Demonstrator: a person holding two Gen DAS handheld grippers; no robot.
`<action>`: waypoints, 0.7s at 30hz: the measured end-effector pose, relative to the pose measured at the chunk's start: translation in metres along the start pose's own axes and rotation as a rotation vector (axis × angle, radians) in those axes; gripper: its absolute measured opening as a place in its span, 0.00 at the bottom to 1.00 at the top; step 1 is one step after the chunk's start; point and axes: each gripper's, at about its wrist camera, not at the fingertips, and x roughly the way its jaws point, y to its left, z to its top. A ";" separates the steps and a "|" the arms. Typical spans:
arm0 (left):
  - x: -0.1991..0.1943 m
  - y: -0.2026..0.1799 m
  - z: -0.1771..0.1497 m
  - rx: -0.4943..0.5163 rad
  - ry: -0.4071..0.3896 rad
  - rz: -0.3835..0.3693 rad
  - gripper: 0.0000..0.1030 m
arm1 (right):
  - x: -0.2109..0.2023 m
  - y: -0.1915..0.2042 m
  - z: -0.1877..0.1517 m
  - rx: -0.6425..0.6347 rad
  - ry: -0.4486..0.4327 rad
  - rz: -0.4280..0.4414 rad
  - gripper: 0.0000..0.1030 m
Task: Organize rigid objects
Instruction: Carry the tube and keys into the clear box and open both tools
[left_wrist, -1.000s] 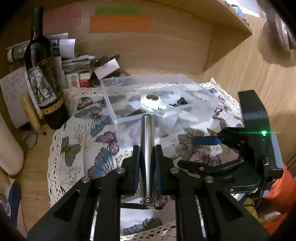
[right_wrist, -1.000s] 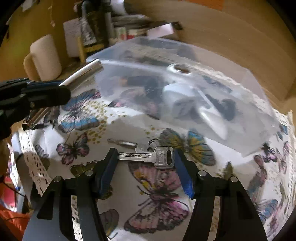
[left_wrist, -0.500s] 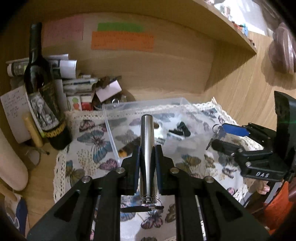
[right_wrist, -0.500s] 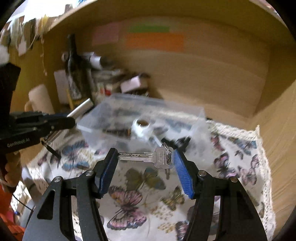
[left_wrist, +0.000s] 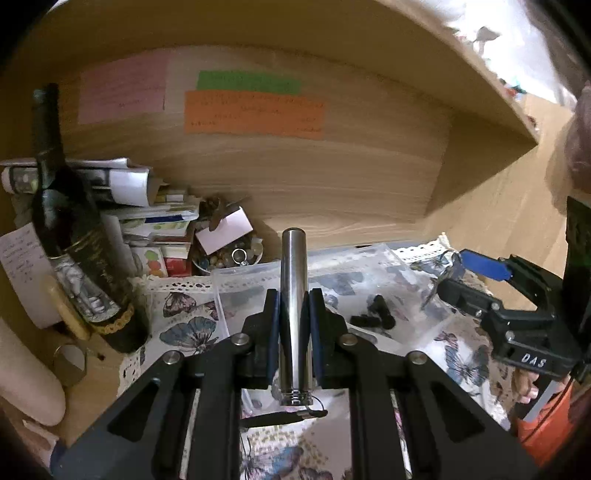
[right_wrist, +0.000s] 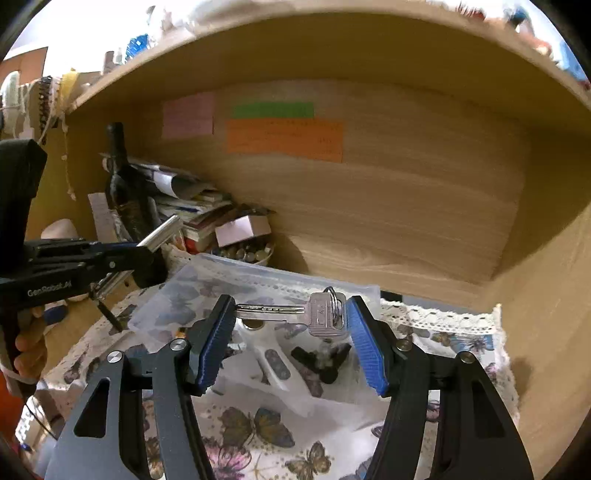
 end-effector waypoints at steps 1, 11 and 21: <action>0.009 0.000 0.000 -0.001 0.016 0.001 0.14 | 0.006 -0.001 -0.001 0.005 0.011 0.006 0.57; 0.081 0.005 -0.015 0.009 0.171 0.015 0.14 | 0.076 -0.013 -0.021 0.040 0.171 0.012 0.57; 0.096 0.005 -0.027 0.023 0.215 0.022 0.14 | 0.093 -0.015 -0.032 0.043 0.238 0.016 0.57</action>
